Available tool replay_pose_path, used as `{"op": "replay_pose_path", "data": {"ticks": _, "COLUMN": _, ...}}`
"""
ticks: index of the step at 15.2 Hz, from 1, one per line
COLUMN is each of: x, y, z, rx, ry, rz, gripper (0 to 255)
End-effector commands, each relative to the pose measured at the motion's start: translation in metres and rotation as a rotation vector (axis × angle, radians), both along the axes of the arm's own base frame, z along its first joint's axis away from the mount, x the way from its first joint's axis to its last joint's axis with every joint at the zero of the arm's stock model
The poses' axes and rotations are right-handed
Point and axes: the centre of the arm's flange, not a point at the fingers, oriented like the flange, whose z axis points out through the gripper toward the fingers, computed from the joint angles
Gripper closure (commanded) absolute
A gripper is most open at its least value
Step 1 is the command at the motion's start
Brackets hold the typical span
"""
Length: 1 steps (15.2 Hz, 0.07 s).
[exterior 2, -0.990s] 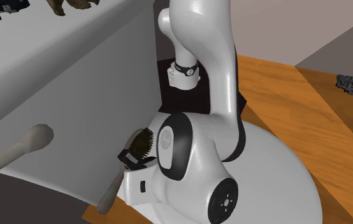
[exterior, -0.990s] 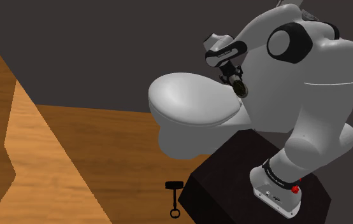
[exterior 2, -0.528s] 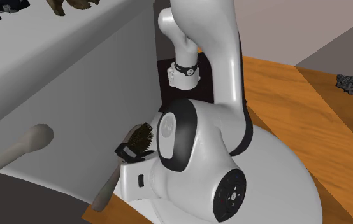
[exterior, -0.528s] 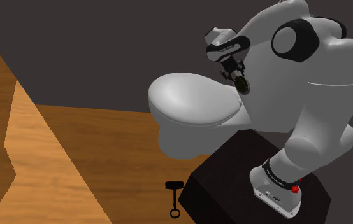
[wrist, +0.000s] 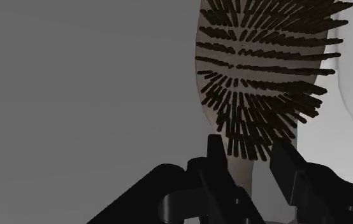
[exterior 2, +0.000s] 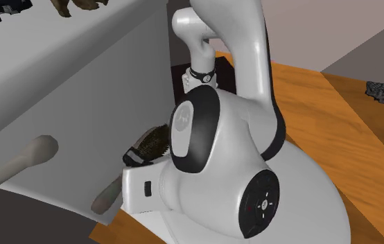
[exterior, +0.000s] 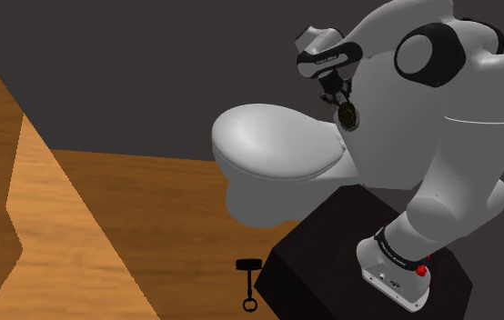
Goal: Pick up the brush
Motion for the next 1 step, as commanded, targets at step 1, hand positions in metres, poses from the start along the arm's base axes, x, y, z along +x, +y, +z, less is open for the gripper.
{"op": "replay_pose_path", "data": {"ticks": 1, "x": -0.0015, "y": -0.0007, "z": 0.0023, "rx": -0.001, "ry": 0.004, "rz": -0.004, "gripper": 255}}
